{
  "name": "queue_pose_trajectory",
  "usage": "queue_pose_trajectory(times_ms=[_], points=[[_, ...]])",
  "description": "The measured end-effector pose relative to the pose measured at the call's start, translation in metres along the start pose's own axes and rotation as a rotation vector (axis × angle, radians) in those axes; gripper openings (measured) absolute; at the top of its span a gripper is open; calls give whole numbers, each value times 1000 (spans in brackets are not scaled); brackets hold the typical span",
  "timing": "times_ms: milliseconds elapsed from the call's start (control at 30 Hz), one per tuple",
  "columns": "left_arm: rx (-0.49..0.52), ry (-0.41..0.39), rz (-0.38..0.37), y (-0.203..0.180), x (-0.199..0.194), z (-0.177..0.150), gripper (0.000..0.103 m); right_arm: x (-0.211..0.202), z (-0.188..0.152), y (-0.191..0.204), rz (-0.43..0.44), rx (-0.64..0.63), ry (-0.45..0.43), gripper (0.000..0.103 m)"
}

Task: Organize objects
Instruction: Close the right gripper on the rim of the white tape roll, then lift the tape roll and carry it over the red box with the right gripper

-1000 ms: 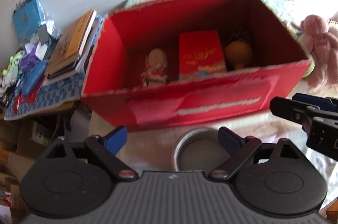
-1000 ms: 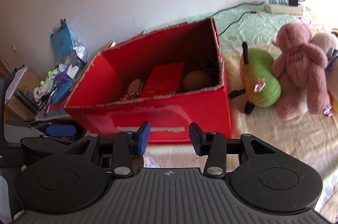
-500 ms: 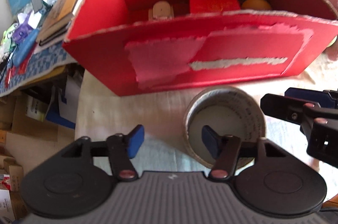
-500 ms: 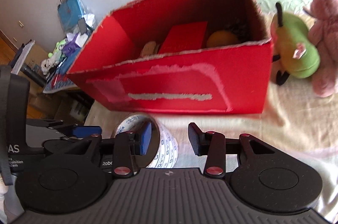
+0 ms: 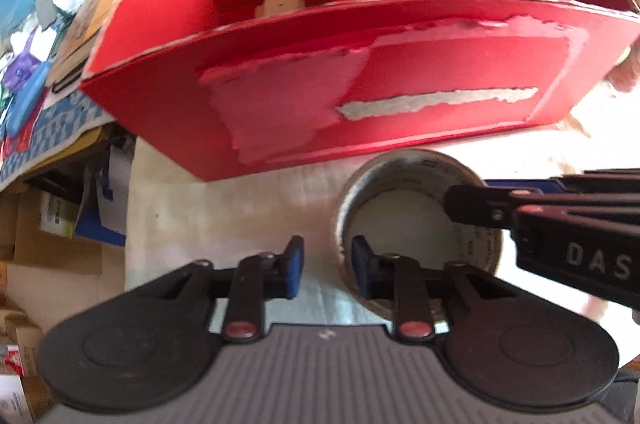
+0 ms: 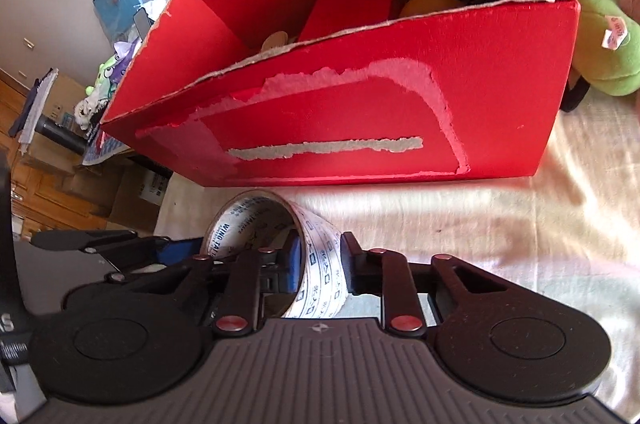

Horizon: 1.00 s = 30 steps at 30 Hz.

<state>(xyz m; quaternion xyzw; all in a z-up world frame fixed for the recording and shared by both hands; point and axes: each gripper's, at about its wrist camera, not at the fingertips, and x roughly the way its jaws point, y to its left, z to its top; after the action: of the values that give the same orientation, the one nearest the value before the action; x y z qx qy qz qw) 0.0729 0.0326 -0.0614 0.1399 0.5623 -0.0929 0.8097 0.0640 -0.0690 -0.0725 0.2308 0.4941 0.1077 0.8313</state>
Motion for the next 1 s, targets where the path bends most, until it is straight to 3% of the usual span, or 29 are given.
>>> queue_pose_trajectory(times_ms=[67, 167, 600, 1000], points=[[19, -2, -3, -4, -1, 0, 15, -1, -1, 1, -4, -9, -2, 16], [44, -11, -13, -10, -3, 1, 10, -6, -2, -1, -12, -14, -4, 14], [205, -58, -110, -62, -20, 4, 11, -50, -17, -36, -90, 73, -83, 14], [462, -160, -182, -147, -52, 12, 11, -115, -41, -75, -216, 215, -261, 14]])
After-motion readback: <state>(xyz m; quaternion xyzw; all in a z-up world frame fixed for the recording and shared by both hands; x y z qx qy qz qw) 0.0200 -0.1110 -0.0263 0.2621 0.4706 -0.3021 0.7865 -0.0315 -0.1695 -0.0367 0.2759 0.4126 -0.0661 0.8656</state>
